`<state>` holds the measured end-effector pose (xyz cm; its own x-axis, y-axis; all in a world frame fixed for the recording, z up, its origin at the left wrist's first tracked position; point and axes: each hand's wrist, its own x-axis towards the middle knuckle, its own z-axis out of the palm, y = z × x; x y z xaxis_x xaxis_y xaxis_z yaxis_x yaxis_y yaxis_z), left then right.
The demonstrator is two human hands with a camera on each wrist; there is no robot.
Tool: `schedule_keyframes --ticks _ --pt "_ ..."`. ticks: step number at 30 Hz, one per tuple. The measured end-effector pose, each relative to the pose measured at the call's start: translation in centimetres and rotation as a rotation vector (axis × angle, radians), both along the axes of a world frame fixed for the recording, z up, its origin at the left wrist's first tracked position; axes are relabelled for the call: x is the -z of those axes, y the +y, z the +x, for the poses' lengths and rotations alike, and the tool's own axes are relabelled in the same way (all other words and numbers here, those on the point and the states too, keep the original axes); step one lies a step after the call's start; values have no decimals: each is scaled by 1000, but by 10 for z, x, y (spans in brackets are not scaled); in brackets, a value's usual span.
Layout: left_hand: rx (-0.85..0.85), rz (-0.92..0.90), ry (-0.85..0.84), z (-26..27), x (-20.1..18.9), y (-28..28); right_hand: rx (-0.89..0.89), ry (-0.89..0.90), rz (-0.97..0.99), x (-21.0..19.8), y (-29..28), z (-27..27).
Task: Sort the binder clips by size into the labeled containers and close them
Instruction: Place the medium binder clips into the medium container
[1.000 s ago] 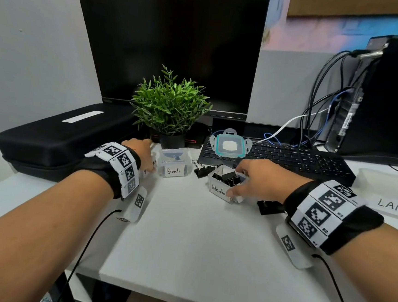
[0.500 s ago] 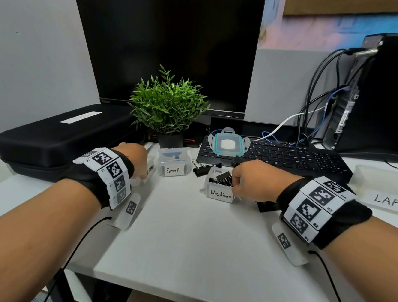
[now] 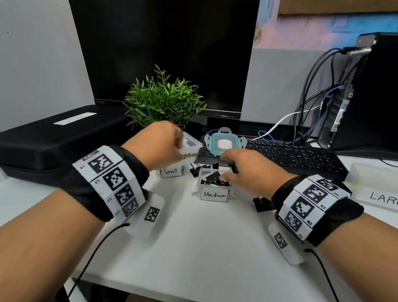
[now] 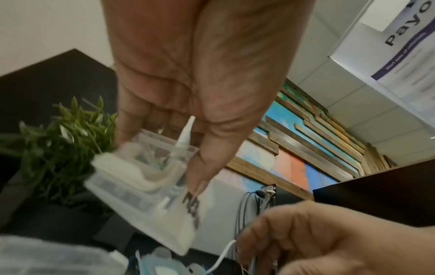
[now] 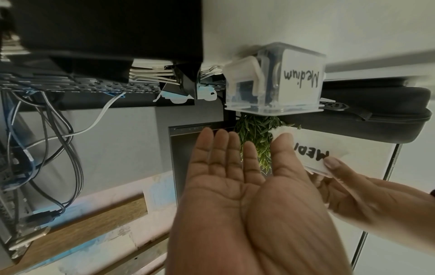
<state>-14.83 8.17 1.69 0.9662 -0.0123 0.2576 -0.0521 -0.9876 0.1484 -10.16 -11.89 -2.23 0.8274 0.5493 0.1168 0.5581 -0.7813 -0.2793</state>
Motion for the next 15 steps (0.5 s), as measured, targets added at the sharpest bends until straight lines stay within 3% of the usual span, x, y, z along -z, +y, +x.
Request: schedule_keyframes --ticks 5,10,15 --pt "136 -80 -5 7 19 -17 34 -12 28 0 -2 0" --pt "198 -298 40 13 35 -22 39 -27 78 0 -4 0" --pt "206 -429 68 18 39 -27 33 -68 -37 1 -4 1"
